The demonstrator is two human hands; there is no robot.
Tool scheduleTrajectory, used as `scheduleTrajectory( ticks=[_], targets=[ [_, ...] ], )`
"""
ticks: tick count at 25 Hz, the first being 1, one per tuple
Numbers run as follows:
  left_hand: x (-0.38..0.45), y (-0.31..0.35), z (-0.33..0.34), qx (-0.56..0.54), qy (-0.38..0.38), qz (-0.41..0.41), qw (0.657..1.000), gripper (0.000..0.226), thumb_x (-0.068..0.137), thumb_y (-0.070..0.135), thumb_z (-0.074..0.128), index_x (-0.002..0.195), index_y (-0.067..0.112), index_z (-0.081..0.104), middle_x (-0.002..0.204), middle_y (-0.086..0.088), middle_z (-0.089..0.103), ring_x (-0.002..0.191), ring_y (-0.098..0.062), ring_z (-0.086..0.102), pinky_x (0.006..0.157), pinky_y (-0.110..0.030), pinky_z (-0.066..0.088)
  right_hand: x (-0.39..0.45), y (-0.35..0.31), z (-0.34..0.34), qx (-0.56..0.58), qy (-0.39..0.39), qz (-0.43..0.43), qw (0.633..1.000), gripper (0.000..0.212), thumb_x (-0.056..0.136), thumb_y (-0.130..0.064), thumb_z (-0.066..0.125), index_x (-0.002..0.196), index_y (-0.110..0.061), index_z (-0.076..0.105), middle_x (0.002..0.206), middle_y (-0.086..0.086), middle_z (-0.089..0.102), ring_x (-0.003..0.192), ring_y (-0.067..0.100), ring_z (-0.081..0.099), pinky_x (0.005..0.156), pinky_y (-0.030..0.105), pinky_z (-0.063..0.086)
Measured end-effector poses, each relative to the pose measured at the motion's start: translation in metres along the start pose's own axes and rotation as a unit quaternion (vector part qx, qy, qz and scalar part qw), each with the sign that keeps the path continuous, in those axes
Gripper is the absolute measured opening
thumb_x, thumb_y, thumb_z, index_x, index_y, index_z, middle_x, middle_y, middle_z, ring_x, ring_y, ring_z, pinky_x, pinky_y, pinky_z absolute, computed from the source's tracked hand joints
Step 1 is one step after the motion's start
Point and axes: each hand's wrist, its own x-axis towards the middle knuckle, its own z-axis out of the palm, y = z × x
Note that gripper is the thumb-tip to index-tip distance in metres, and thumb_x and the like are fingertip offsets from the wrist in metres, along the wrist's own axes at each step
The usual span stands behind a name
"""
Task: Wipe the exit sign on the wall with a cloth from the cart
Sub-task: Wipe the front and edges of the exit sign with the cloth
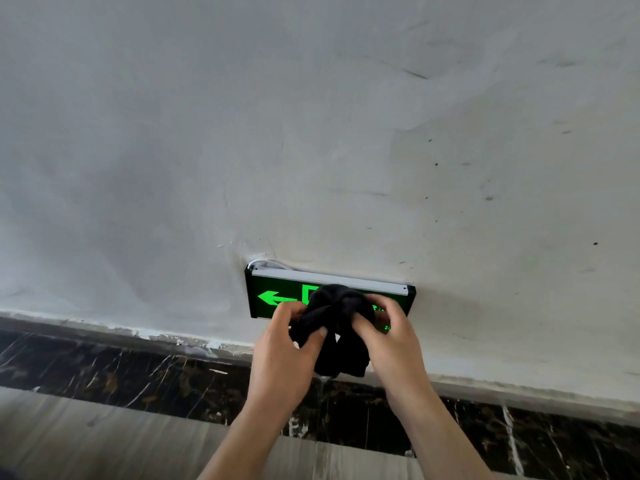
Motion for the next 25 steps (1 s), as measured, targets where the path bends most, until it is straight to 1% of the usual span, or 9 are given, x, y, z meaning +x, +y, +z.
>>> scheduleTrajectory(
  ticks=[3,6,8,10,13,17,20,22,25],
  targets=[
    [0.000,-0.002,-0.005,-0.053,-0.079,-0.014,0.995,0.028,0.087,0.015,0.066,0.103,0.038,0.062,0.093,0.026,0.070,0.092,0.005,0.065,0.077,-0.019,0.055,-0.004,-0.002,-0.001,0.071,-0.041,0.026,0.996,0.023,0.081,-0.041,0.069,0.101,-0.047,0.061,0.107,-0.012,0.065,0.095,0.003,0.064,0.081,0.030,0.057],
    [0.000,-0.002,-0.012,-0.140,-0.151,-0.049,0.977,0.040,0.087,0.004,0.053,0.106,0.035,0.069,0.097,0.009,0.075,0.096,-0.010,0.070,0.083,-0.032,0.058,-0.006,-0.001,0.001,0.032,-0.054,0.006,0.998,0.048,0.065,-0.055,0.072,0.110,-0.047,0.057,0.115,-0.012,0.060,0.104,0.006,0.060,0.089,0.034,0.055],
    [0.002,-0.003,-0.016,-0.179,-0.197,-0.058,0.962,0.049,0.085,-0.002,0.048,0.104,0.037,0.072,0.101,0.003,0.075,0.099,-0.015,0.070,0.082,-0.030,0.058,-0.007,-0.003,0.003,-0.002,-0.046,-0.005,0.999,0.060,0.059,-0.056,0.074,0.116,-0.046,0.054,0.119,-0.010,0.057,0.109,0.009,0.057,0.092,0.036,0.053],
    [0.005,-0.005,-0.019,-0.176,-0.211,-0.053,0.960,0.056,0.087,-0.008,0.044,0.105,0.035,0.073,0.105,0.002,0.075,0.102,-0.015,0.070,0.085,-0.027,0.057,-0.007,-0.004,0.005,-0.015,-0.042,-0.014,0.999,0.056,0.066,-0.047,0.076,0.118,-0.046,0.055,0.121,-0.011,0.057,0.111,0.010,0.056,0.095,0.038,0.051],
    [0.010,-0.010,-0.023,-0.139,-0.199,-0.048,0.969,0.059,0.090,-0.012,0.043,0.103,0.038,0.072,0.103,0.004,0.076,0.103,-0.011,0.069,0.093,-0.031,0.055,-0.004,-0.005,0.008,-0.051,-0.025,-0.038,0.998,0.043,0.074,-0.037,0.074,0.114,-0.042,0.060,0.118,-0.011,0.059,0.109,0.009,0.055,0.095,0.037,0.050],
    [0.016,-0.012,-0.028,-0.092,-0.213,-0.006,0.973,0.062,0.091,-0.007,0.047,0.092,0.051,0.071,0.100,0.014,0.075,0.099,-0.008,0.069,0.090,-0.030,0.056,-0.003,-0.008,0.016,-0.079,0.009,-0.064,0.995,0.032,0.073,-0.030,0.073,0.090,-0.052,0.058,0.104,-0.013,0.059,0.096,0.004,0.058,0.084,0.030,0.051],
    [0.025,-0.016,-0.032,-0.038,-0.192,0.009,0.981,0.050,0.091,0.001,0.048,0.099,0.044,0.071,0.099,0.015,0.074,0.089,-0.011,0.070,0.084,-0.035,0.059,0.000,-0.009,0.017,-0.087,0.023,-0.070,0.993,0.031,0.073,-0.028,0.072,0.092,-0.049,0.059,0.103,-0.012,0.059,0.092,0.000,0.056,0.074,0.021,0.047],
    [0.037,-0.018,-0.038,0.023,-0.147,0.018,0.989,0.042,0.092,0.006,0.049,0.099,0.042,0.069,0.101,0.012,0.074,0.082,-0.013,0.067,0.077,-0.033,0.058,0.002,-0.009,0.015,-0.086,0.024,-0.071,0.993,0.029,0.075,-0.028,0.072,0.092,-0.047,0.059,0.104,-0.013,0.059,0.092,-0.002,0.054,0.070,0.015,0.042],
    [0.071,-0.012,-0.058,0.131,0.021,0.067,0.989,0.028,0.094,0.013,0.051,0.112,0.029,0.066,0.125,0.002,0.064,0.102,-0.019,0.062,0.082,-0.030,0.049,0.003,-0.009,0.011,-0.076,0.030,-0.077,0.994,0.028,0.074,-0.024,0.073,0.091,-0.045,0.062,0.103,-0.013,0.060,0.092,-0.001,0.056,0.074,0.020,0.043]
  ],
)
